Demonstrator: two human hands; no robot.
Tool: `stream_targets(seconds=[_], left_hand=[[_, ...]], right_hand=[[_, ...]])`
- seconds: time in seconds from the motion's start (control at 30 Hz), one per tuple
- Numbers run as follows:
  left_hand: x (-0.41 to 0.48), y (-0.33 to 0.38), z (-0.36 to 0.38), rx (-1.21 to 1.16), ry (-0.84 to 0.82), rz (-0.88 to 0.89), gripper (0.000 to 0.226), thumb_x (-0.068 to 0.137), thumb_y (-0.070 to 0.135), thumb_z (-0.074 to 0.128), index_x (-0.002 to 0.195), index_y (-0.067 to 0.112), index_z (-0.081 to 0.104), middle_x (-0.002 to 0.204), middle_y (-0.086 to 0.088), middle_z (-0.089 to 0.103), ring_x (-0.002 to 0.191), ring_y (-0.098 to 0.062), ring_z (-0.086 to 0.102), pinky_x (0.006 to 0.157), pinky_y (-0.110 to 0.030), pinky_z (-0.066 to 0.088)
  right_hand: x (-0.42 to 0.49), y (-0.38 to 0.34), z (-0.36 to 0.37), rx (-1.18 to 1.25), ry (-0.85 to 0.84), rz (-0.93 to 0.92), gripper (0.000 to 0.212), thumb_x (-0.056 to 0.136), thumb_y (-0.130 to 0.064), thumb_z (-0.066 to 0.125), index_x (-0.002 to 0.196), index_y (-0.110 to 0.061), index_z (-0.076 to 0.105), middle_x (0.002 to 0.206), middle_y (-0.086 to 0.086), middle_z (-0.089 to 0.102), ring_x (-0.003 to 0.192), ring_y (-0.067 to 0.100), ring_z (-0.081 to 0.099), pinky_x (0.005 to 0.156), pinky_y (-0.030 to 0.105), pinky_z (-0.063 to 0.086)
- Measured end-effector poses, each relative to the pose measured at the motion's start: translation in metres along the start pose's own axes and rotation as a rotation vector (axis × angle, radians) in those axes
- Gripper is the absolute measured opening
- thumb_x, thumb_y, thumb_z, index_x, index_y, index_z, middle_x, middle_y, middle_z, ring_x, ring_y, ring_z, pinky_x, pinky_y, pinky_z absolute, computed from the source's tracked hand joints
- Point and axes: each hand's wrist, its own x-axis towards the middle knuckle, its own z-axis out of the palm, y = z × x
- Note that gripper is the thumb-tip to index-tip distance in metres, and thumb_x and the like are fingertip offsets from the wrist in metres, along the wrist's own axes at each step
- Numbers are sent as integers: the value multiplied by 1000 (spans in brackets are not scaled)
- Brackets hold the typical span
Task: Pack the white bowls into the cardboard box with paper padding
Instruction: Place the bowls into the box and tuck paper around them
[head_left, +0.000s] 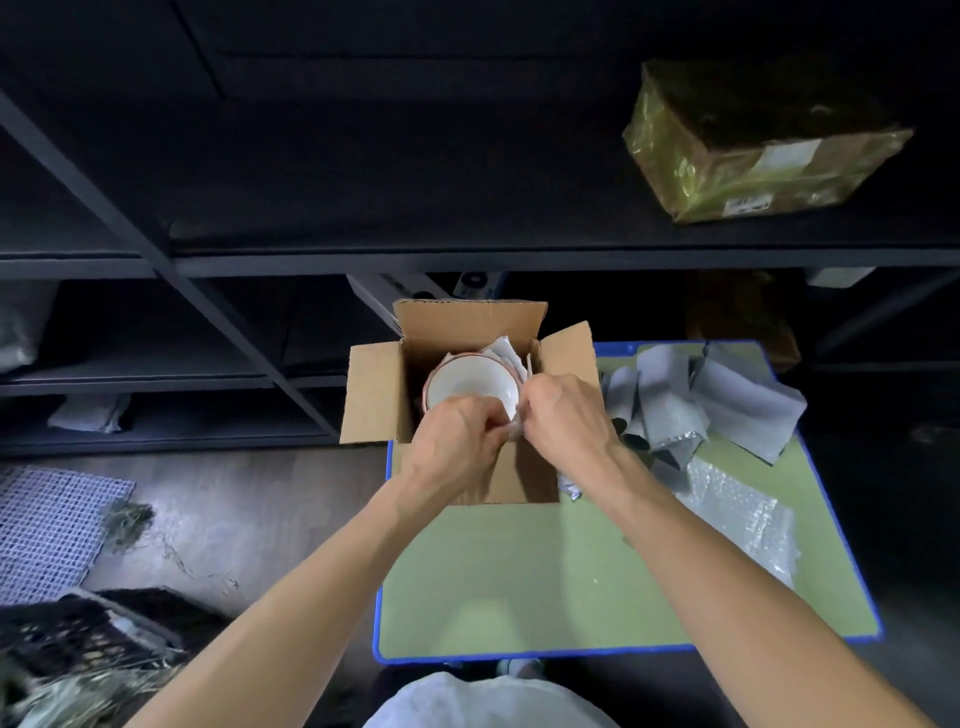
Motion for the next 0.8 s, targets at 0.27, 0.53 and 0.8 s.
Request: stream_targets(seconds=[0.27,0.53,0.8], left_hand=[[7,2,10,4,-26,-40,20,91,35,61,86,16,67,86,0,71,83,-24,62,68,-37,50],[24,-2,-10,9,-208,-98,26,86,42,67,92,18,75,90,-1,73,90,-21,64,79,-33,53],[15,-6,-18,83,-191,-38,26,92,36,57,87,17,74,84,-4,73,84,-25,65,67,-31,49]], right_hand=[[2,1,6,21,-17,18,12,86,-11,61,95,-18,68,94,9,71,90,34,65,74,40,51],[9,-4,4,47,-33,32,15,87,-12,63,100,-20,66,95,4,72,91,30,64,64,33,41],[7,7,-4,111,130,39,16,92,-7,51,106,-12,56,77,10,61,79,36,57,60,35,23]])
